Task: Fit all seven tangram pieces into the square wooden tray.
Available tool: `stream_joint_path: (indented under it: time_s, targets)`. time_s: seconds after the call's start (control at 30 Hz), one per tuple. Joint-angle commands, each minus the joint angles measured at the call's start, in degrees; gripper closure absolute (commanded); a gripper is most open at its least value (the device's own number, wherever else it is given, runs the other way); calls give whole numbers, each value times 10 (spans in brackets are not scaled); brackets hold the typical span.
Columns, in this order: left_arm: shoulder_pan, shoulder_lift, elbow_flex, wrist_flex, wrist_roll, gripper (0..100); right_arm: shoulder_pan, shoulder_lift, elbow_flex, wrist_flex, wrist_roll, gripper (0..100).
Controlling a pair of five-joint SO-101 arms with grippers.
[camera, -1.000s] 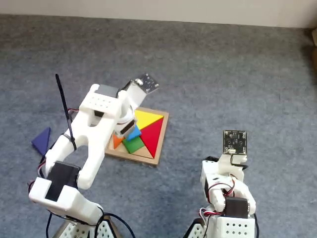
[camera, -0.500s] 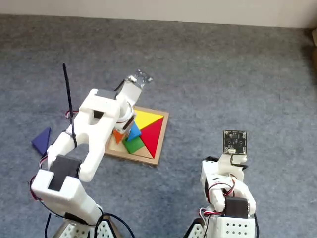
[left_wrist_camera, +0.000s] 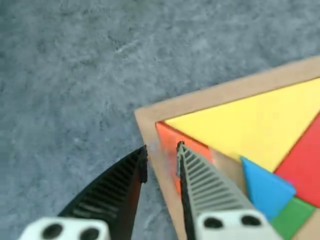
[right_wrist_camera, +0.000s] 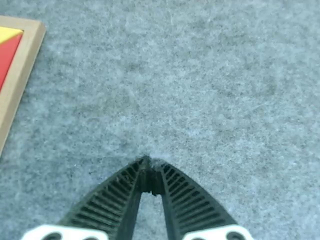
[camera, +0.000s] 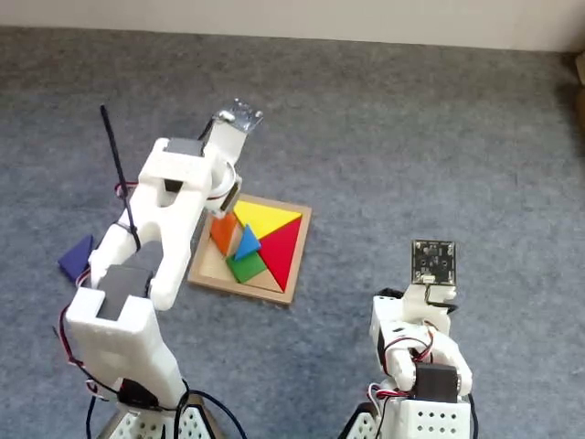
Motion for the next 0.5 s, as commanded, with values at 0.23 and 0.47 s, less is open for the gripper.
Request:
stream_joint_path:
  time_s: [0.23,0.47]
  targets:
    - [84,-106,-33,165,9,884,7,-3,58,-6,3,980]
    - [113,-86,39,120,40,881,7,-3,58,-6,4,980]
